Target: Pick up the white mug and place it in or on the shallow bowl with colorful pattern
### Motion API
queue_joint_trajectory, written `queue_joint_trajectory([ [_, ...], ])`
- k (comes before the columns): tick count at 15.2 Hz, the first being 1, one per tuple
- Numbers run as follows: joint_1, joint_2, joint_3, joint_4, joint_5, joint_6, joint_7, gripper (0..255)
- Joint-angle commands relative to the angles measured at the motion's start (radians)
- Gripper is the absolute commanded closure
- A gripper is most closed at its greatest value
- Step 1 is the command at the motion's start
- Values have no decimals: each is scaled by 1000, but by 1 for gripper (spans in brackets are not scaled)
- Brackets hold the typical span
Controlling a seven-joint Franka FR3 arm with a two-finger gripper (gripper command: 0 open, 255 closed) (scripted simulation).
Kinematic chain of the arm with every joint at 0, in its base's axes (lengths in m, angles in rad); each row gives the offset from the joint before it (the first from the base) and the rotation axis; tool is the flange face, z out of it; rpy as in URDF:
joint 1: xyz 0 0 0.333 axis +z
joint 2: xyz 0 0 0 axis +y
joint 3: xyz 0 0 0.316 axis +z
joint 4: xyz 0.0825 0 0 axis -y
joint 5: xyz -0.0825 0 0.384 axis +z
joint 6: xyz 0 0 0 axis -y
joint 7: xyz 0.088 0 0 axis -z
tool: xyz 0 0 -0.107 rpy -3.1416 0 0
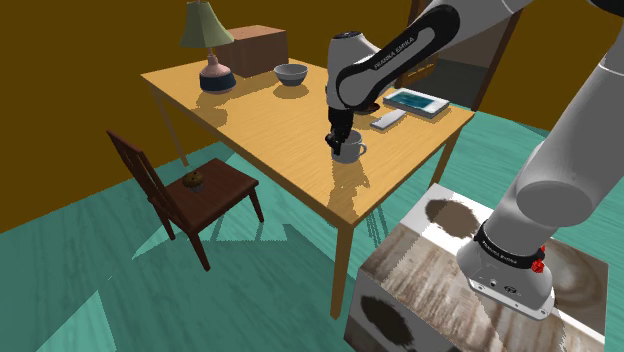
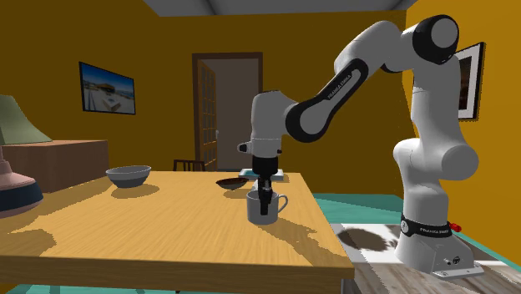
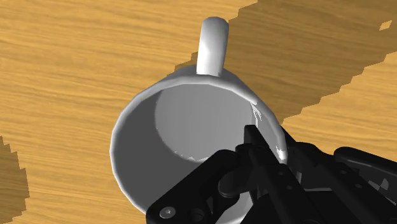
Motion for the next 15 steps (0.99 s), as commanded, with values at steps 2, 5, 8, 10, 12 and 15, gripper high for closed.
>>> queue_joint_trajectory([
  [2,0,0,0,0,0,0,0,255],
  [5,0,-9,0,5,2,-14,-2,255],
  [8,0,-34,0,21,8,-55,-7,255],
  [10,1,-50,0,33,11,-82,-10,255],
  [12,1,-65,-1,45,14,-109,-13,255],
  [15,1,-85,-1,66,18,-150,-18,255],
])
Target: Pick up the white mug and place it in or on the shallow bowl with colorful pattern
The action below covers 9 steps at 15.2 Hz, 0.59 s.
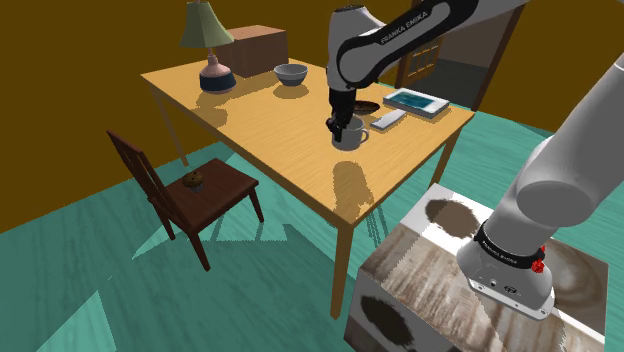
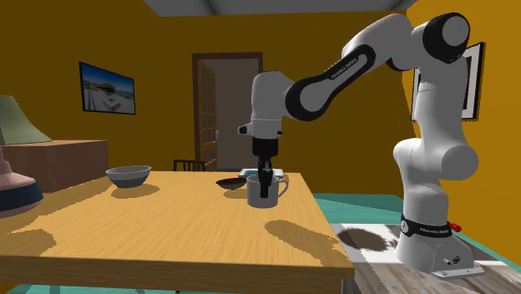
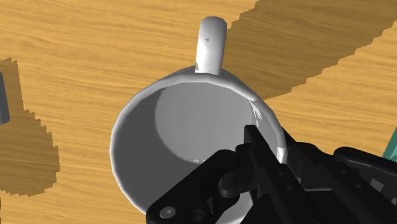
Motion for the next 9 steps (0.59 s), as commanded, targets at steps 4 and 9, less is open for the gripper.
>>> queue_joint_trajectory([
  [4,1,-30,-1,40,6,-70,-6,255],
  [9,1,-56,-2,82,10,-138,-11,255],
])
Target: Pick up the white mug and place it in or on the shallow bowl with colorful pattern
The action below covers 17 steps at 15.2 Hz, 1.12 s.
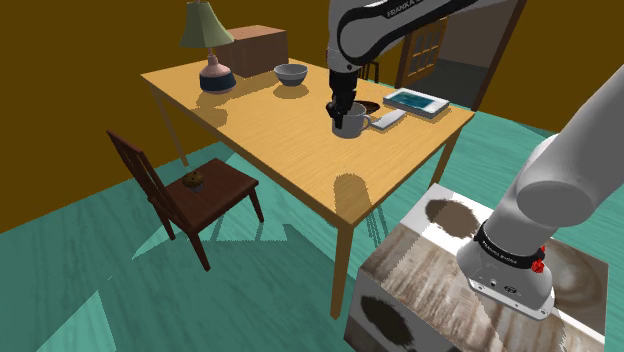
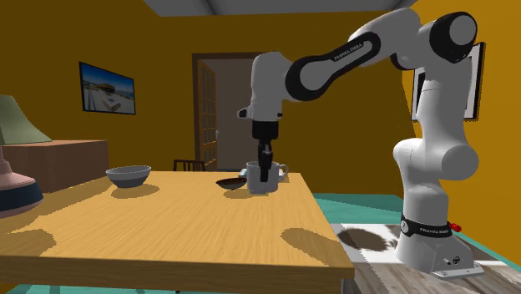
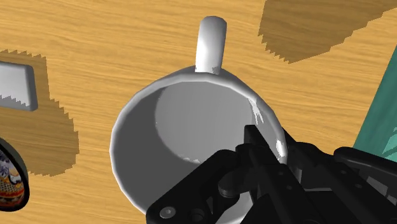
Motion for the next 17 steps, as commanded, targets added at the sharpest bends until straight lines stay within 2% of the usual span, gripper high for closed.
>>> queue_joint_trajectory([
  [1,-1,-9,-2,19,1,-28,-4,255],
  [3,-1,-17,-2,37,3,-54,-6,255],
  [9,-62,68,-79,138,-9,-66,-139,255],
  [17,-144,225,-163,339,2,-104,-310,255],
])
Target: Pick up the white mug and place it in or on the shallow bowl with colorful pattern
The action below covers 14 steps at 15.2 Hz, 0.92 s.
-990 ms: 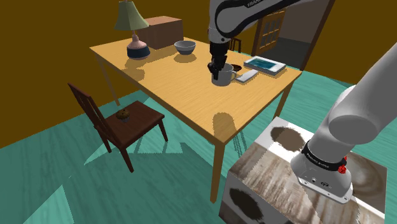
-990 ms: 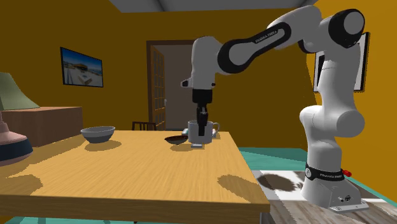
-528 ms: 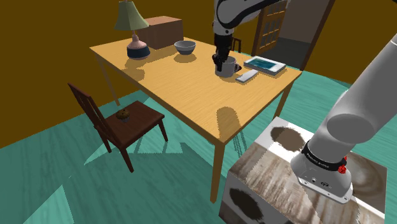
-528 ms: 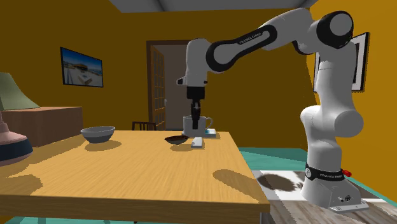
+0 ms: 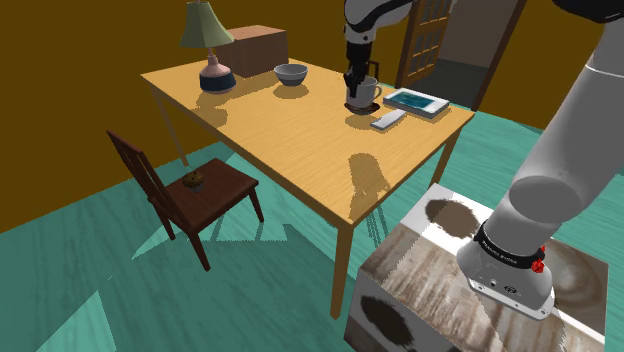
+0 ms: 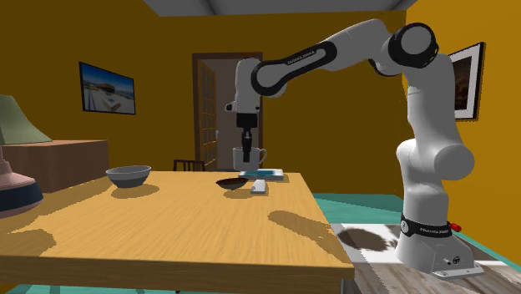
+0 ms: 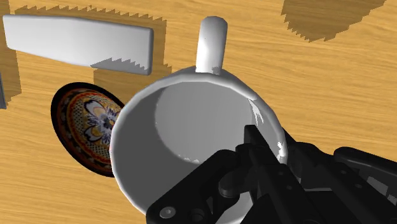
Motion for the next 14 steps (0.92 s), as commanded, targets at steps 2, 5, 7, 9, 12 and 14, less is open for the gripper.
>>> queue_joint_trajectory([
  [2,-31,72,-26,91,10,-18,-62,255],
  [5,-65,149,-48,198,24,-46,-122,255],
  [7,-89,205,-60,278,34,-70,-160,255],
  [9,-114,265,-70,366,46,-97,-196,255],
  [12,-143,336,-79,473,59,-133,-233,255],
  [14,-143,338,-78,449,60,-107,-233,255],
])
